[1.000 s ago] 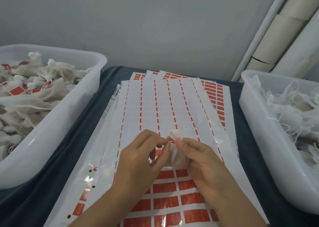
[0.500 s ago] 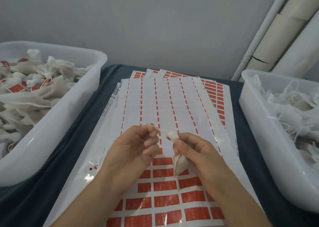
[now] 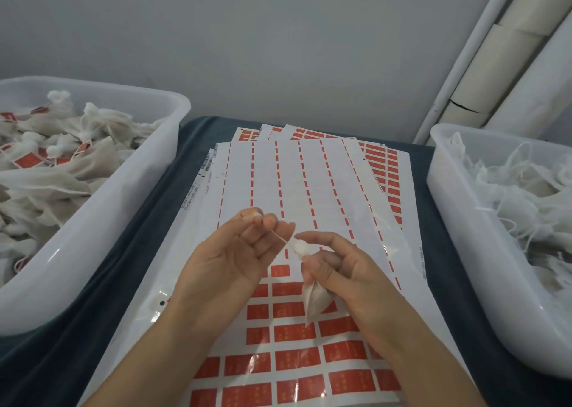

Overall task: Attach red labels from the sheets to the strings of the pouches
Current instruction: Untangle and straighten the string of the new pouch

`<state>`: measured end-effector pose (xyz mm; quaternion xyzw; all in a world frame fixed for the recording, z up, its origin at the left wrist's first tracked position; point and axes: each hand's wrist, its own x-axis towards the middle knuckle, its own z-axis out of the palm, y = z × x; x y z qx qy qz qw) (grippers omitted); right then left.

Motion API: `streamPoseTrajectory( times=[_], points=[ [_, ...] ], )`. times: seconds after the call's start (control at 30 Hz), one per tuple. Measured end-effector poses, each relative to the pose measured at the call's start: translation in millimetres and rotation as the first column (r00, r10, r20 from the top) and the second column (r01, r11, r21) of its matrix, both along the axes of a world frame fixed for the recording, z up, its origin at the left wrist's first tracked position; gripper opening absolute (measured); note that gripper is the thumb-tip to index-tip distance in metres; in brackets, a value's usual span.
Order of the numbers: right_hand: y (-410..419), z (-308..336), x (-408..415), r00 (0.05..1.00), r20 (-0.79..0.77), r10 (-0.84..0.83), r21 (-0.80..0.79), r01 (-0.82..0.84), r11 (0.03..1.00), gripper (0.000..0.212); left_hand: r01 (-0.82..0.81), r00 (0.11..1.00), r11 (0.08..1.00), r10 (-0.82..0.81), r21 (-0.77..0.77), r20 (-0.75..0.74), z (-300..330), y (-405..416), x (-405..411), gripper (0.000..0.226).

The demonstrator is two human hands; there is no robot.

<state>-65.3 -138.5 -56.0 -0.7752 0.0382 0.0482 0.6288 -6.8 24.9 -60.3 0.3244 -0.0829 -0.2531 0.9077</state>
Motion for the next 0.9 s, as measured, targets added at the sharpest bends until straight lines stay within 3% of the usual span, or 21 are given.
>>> streamPoseTrajectory(
  times=[0.13,0.23,0.33,0.43,0.53,0.6,0.7,0.9],
  points=[
    [-2,1,-1,0.999,-0.036,0.037,-0.023,-0.038,0.999,0.034,-0.007,1.0,1.0,0.007,0.002,0.03,4,-1,-1,0.023],
    [-12,2,3,0.99,0.013,-0.142,-0.228,0.141,0.963,0.031,-0.233,0.968,0.943,0.202,0.236,0.15,6,2,0,0.028],
    [-35,1,8,0.925,0.093,-0.368,-0.57,0.352,0.742,0.047,-0.554,0.819,0.69,0.353,0.466,0.452,6,0,-4,0.022],
    [-49,-4,9,0.901,-0.026,-0.433,-0.716,0.285,0.637,0.062,-0.688,0.676,0.476,0.149,0.547,0.721,0,-6,-10,0.029],
    [-52,-6,8,0.908,-0.034,-0.418,-0.711,0.272,0.649,0.067,-0.713,0.665,0.217,-0.092,0.667,0.741,-14,-11,-8,0.023],
    [-55,2,6,0.892,-0.017,-0.452,-0.594,0.355,0.722,0.066,-0.681,0.702,0.126,-0.168,0.722,0.692,-22,-13,-6,0.027],
    [-63,14,2,0.869,-0.037,-0.494,-0.391,0.443,0.807,0.06,-0.663,0.723,0.104,-0.171,0.742,0.67,-27,-16,-5,0.038],
    [-66,15,0,0.86,-0.062,-0.507,-0.319,0.464,0.826,0.048,-0.676,0.711,0.147,-0.131,0.722,0.691,-25,-14,-3,0.054]
  ],
)
